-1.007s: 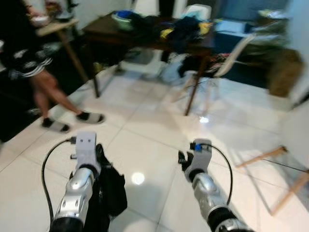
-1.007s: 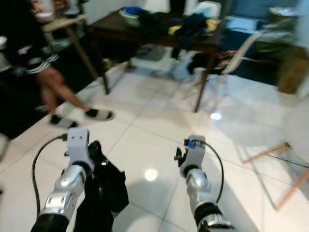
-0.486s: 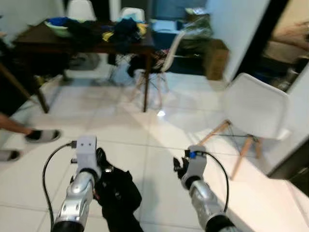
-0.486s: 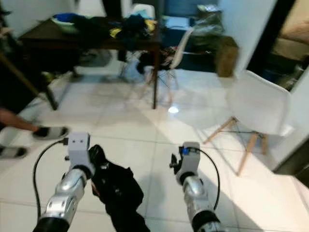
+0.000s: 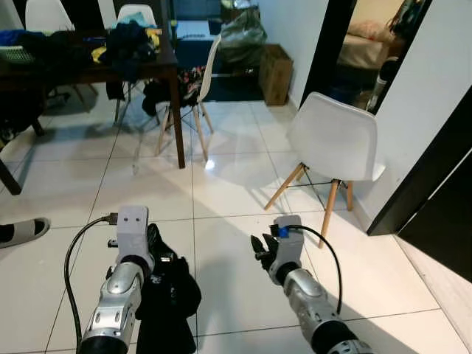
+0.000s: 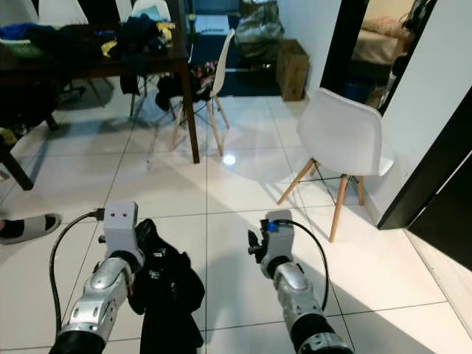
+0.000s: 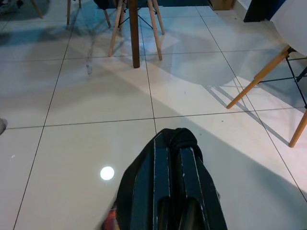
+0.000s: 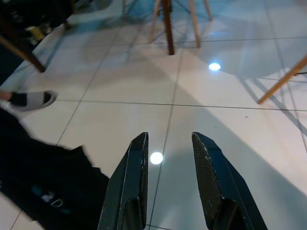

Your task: Hang hanger

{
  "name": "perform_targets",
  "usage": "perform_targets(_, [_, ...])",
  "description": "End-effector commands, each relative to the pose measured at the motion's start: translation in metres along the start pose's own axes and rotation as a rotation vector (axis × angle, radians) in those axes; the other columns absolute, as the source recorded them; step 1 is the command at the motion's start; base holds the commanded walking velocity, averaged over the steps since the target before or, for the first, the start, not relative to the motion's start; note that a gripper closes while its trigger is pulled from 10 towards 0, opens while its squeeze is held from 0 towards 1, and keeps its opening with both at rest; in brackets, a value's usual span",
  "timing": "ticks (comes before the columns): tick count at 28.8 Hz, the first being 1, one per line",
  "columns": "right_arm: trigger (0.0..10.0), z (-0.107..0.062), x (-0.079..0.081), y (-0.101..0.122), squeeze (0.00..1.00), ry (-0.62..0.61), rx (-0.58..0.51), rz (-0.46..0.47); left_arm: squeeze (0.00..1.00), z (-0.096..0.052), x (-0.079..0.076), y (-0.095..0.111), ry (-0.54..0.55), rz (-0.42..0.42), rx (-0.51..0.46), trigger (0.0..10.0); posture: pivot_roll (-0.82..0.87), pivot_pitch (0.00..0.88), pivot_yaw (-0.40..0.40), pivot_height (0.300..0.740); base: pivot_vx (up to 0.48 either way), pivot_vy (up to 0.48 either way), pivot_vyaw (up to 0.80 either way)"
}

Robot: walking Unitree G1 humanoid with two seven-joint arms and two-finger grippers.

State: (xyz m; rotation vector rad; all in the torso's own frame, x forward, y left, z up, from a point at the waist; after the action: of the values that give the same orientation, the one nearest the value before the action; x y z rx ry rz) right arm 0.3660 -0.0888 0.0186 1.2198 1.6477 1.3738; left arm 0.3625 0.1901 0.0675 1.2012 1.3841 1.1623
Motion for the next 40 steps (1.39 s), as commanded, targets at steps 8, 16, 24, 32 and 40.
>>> perform_targets(8, [10.0, 0.005, 0.015, 0.004, 0.00, 0.072, 0.003, -0.036, 0.00, 0.003, 0.000, 0.011, 0.004, -0.016, -0.043, 10.0, 0.03, 0.080, -0.036, 0.740, 0.327, 0.000, 0.00])
perform_targets(16, [10.0, 0.006, 0.014, 0.007, 0.00, 0.086, 0.004, -0.048, 0.00, 0.003, -0.001, 0.013, 0.011, -0.027, -0.056, 10.0, 0.02, 0.079, -0.048, 0.740, 0.386, 0.000, 0.00])
perform_targets(24, [10.0, 0.006, 0.016, 0.008, 0.00, 0.101, -0.003, -0.052, 0.00, 0.003, -0.003, 0.014, 0.009, -0.030, -0.059, 10.0, 0.02, 0.081, -0.050, 0.740, 0.395, 0.000, 0.00])
perform_targets(32, [10.0, 0.006, 0.018, 0.007, 0.00, 0.109, -0.002, -0.055, 0.00, 0.003, -0.004, 0.016, 0.006, -0.025, -0.067, 10.0, 0.02, 0.083, -0.056, 0.740, 0.394, 0.000, 0.00])
perform_targets(40, [10.0, 0.007, 0.018, 0.010, 0.00, 0.112, -0.006, -0.057, 0.00, 0.003, -0.004, 0.018, 0.006, -0.031, -0.075, 10.0, 0.02, 0.083, -0.063, 0.740, 0.394, 0.000, 0.00])
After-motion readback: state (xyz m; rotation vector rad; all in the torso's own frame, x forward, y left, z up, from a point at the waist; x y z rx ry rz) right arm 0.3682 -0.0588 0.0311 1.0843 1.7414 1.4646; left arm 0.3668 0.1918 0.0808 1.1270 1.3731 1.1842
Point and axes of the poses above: a point about 5 cm out from each wrist's last joint towards the gripper, its own z axis pointing out of the wrist towards the gripper, its own y axis along the axis of the wrist's last joint, x = y × z, the point moved 6 cm from there along z, pointing out of the wrist towards the gripper, and after that the axes turned 4 degrees about -z, right-handed, at the moved point
